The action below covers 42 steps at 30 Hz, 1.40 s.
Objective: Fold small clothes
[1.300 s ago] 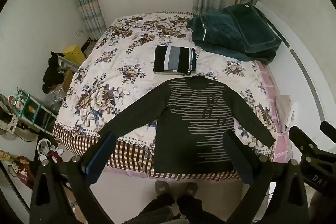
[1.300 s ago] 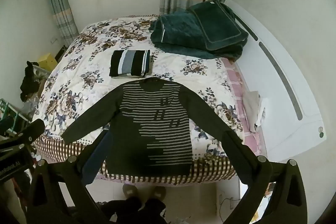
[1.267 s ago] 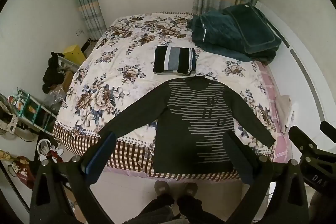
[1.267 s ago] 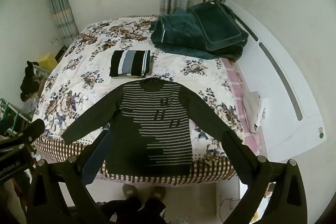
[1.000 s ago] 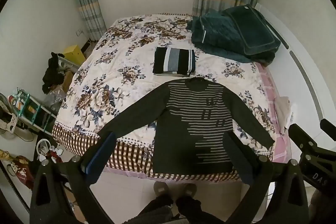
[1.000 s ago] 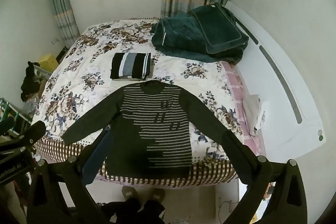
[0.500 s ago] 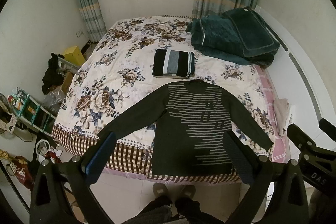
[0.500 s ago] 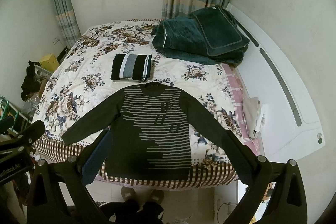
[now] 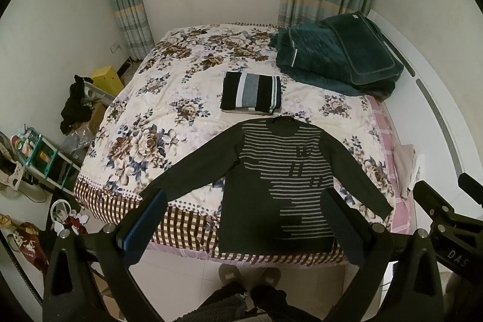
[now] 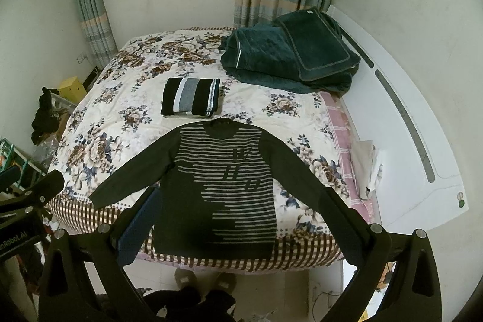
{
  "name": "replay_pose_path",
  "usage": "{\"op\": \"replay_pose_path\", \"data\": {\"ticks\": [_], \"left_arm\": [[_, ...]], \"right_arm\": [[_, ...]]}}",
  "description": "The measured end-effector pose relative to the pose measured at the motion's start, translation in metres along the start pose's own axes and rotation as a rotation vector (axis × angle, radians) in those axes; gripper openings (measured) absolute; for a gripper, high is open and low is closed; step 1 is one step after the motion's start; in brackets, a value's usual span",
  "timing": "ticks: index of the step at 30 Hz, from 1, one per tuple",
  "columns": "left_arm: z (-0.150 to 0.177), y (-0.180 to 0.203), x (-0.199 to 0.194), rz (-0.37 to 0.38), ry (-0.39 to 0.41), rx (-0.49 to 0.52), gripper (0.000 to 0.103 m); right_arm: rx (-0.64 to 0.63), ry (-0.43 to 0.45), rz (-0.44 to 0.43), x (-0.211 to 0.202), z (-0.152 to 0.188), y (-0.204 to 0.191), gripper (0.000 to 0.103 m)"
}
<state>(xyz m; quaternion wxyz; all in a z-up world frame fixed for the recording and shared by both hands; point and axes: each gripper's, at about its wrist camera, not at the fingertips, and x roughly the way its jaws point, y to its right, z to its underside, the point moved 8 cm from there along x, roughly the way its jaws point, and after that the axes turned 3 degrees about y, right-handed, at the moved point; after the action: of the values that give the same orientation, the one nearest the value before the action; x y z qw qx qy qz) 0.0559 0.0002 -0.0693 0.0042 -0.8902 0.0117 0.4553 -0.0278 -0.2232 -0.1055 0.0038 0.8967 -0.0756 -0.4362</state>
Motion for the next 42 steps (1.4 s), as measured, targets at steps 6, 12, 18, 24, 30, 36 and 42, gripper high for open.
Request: {"op": "replay_pose_path", "data": {"ticks": [6, 12, 18, 24, 30, 36, 42], "left_arm": [[0.000, 0.000, 0.000, 0.001, 0.003, -0.001, 0.103], [-0.006, -0.002, 0.002, 0.000, 0.004, -0.001, 0.103], [-0.006, -0.002, -0.001, 0.001, 0.006, -0.002, 0.103], [-0.006, -0.002, -0.001, 0.003, 0.006, -0.002, 0.103], [-0.009, -0.002, 0.001, 0.005, 0.009, -0.003, 0.103], [-0.006, -0.002, -0.001, 0.004, 0.009, -0.004, 0.103], [-0.008, -0.002, 0.001, 0.005, 0.010, -0.004, 0.103]], "right_arm": [[-0.001, -0.003, -0.005, -0.004, -0.002, -0.001, 0.103], [0.000, 0.001, -0.004, -0.007, -0.004, -0.005, 0.103], [0.000, 0.000, -0.005, -0.008, -0.006, -0.007, 0.103], [0.001, 0.001, -0.005, -0.008, -0.006, -0.007, 0.103], [-0.002, 0.003, -0.005, -0.014, -0.018, -0.015, 0.103], [-0.002, 0.003, -0.004, -0.014, -0.018, -0.014, 0.103], [-0.002, 0.005, -0.005, -0.013, -0.018, -0.014, 0.103]]}}
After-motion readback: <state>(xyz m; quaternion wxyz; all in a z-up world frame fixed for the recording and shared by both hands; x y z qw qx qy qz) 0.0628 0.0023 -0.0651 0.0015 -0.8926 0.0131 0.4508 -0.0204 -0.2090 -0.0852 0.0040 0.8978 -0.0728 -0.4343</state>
